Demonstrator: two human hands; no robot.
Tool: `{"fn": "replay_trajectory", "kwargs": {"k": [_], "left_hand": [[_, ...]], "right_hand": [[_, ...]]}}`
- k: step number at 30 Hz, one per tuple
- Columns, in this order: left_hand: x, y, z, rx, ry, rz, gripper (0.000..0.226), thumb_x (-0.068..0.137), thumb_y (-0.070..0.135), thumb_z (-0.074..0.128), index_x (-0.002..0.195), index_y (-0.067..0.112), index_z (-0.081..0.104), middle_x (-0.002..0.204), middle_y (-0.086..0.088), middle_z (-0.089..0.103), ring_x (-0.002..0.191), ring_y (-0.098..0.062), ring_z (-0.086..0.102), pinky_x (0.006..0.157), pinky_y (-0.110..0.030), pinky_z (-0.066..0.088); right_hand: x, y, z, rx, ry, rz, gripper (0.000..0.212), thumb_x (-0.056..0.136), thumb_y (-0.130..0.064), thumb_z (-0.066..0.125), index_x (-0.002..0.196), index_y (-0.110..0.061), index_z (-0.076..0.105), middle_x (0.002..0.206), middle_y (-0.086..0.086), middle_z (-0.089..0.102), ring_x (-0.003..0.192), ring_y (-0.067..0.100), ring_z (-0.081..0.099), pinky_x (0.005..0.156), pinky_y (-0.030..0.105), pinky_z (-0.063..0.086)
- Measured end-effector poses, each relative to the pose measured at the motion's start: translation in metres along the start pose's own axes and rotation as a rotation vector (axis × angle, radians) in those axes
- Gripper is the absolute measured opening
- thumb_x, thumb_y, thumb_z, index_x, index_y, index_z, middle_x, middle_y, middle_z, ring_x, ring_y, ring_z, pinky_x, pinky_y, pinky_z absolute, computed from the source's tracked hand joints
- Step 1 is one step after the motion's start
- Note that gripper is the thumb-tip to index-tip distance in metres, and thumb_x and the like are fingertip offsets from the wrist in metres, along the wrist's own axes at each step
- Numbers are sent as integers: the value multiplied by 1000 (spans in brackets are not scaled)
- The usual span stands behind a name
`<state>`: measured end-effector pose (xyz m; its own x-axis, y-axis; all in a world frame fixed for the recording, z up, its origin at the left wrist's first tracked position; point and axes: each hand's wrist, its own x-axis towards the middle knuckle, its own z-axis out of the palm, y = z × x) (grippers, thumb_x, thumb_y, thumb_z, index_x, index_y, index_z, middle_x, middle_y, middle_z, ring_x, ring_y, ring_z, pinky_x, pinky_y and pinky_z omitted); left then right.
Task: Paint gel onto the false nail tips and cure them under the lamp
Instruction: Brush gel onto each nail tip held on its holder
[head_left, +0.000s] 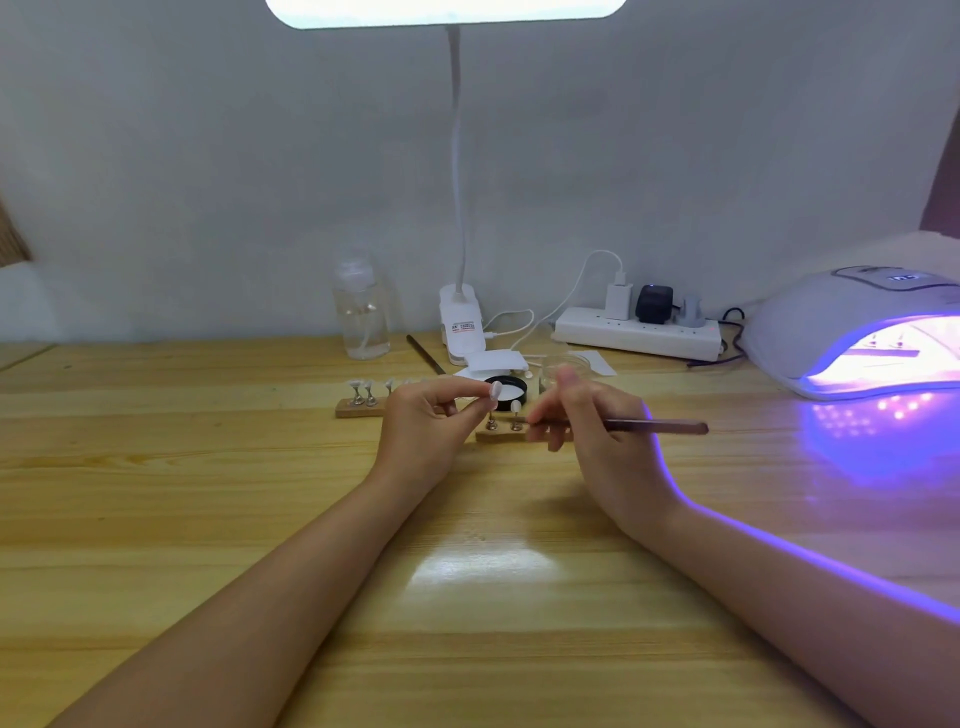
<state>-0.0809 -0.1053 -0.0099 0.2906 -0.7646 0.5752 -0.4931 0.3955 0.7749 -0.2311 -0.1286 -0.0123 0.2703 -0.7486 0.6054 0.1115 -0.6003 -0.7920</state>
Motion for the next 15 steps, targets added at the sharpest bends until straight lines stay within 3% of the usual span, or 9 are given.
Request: {"fn": "replay_trajectory", "kwargs": {"k": [3,8,13,15], "left_hand": [[0,1,0,13,-13,21,15,75,9,73,81,22,71,69,12,64,55,-6,41,55,-13,37],[-1,2,0,-5,-3,31,28,75,3,71,76,30,67,73,14,62,56,3,47,56,-11,38],[0,-1,0,39,-9,3,27,75,3,71,77,30,67,76,12,61,58,3,45,57,-8,37],[0,-1,0,52,-17,-11,26,76,5,71,80,30,67,78,12,61,59,-1,44,58,-8,37]], "right_hand": [[2,1,-2,-149,30,-87,29,92,-40,40,74,-30,60,75,-18,63,68,-4,56,64,8,40],[0,4,1,-57,48,12,40,88,-42,42,60,-23,63,55,-7,64,54,2,59,57,13,45],[3,1,-2,-210,70,-121,29,90,-43,37,73,-34,59,74,-21,63,67,-5,57,62,7,39],[3,3,-2,-234,37,-107,29,93,-42,40,72,-33,59,71,-18,63,68,-4,58,63,10,42]]}}
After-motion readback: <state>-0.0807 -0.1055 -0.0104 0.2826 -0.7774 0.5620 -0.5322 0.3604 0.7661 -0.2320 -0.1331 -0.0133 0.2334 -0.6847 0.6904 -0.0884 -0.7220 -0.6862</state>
